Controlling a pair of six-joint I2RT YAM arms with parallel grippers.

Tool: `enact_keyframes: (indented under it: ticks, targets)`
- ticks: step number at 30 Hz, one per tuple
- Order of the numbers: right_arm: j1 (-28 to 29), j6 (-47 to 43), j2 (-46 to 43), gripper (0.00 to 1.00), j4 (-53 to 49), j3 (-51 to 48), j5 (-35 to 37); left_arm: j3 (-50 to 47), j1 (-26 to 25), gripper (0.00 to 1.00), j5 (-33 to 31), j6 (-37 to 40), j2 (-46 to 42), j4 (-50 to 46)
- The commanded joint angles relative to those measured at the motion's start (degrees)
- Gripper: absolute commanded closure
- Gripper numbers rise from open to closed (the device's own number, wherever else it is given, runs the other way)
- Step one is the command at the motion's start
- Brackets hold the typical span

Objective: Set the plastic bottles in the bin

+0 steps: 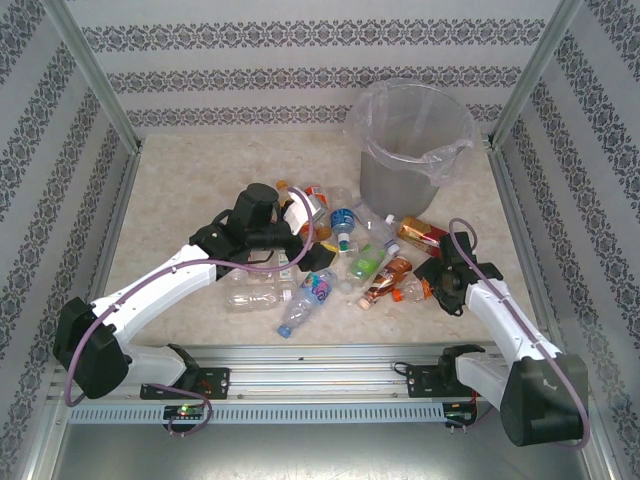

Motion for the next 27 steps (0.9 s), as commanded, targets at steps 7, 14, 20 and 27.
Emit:
enact_keyframes:
  ticks: [7,14,20,27]
  targets:
    - [-0.73,0.14,4.25,0.19,5.53,-0.65,0.19,-0.94,-1.09,0.00,-2.05,1.49,-1.62,2.14]
    - [-0.73,-1.25,7.56,0.22,7.96,-0.28,1.00,-1.27,-1.18,0.00,-2.95,1.40,-2.31,2.67]
    - [-1.08,-2.22,9.45,0.27,10.13,-0.19,2.50,-1.28,-1.18,0.00,-2.58,1.05,-2.31,2.85]
    - [-1.76,-5.14,8.81,0.37,10.28,-0.05,2.93,-1.22,-1.26,0.00,-2.63,1.20,-2.46,2.77]
